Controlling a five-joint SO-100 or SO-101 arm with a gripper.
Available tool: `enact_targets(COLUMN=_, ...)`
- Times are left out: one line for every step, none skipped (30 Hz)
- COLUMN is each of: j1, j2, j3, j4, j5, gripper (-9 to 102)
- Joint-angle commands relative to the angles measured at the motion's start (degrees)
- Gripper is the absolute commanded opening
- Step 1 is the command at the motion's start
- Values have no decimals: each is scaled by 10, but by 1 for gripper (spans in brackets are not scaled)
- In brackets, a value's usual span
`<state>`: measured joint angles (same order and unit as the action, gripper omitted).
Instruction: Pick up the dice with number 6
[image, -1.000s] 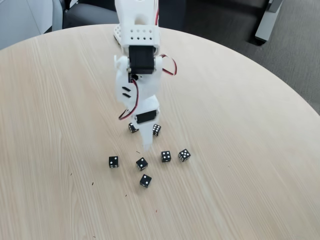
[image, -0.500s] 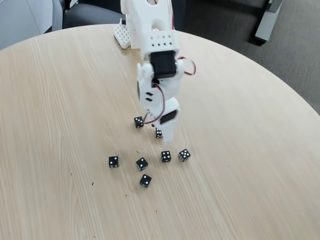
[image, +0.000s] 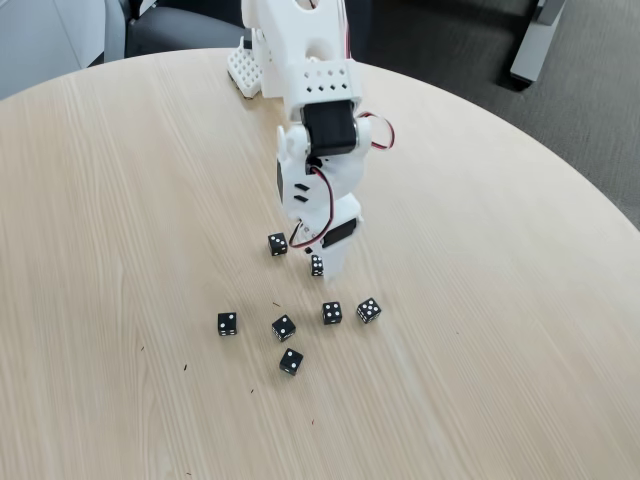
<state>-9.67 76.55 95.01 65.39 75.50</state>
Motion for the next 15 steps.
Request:
enact_targets(j1=-1, j2=5, j3=-8, j4=-4, j5=-7, gripper=12)
enact_targets(j1=-1, j2=5, j3=-8, j4=-4, j5=-7, gripper=10)
enact_targets(j1=-1, j2=5, j3=-8, j4=-4, j5=-9, gripper=9)
enact_targets(j1=-1, j2=5, j3=-8, j4=-4, j5=-10, gripper=7)
enact_targets(j1=-1, j2=5, j3=-8, j4=-4, j5=-11, gripper=4)
enact_targets(j1=-1, j2=5, j3=-8, j4=-4, j5=-12, gripper=2)
enact_targets(j1=-1, j2=5, j3=-8, j4=-4, j5=-15, gripper=0)
enact_targets(j1=-1, j2=5, j3=-8, j4=-4, j5=-18, gripper=0)
enact_targets(j1=-1, j2=5, j3=-8, j4=-4, j5=-21, gripper=0)
enact_targets(j1=-1, j2=6, j3=-8, j4=-4, j5=-24, gripper=0)
enact_targets(j1=-1, j2=6, j3=-8, j4=-4, j5=-26, gripper=0)
enact_targets(j1=-1, j2=6, j3=-8, j4=-4, j5=-31, gripper=0)
enact_targets(j1=4, j2=13, j3=-8, j4=-2, j5=-34, gripper=0)
enact_targets(j1=5, j2=15, j3=-8, j4=0, j5=-40, gripper=0)
enact_targets(j1=5, j2=17, j3=-9, j4=2, j5=-45, gripper=0)
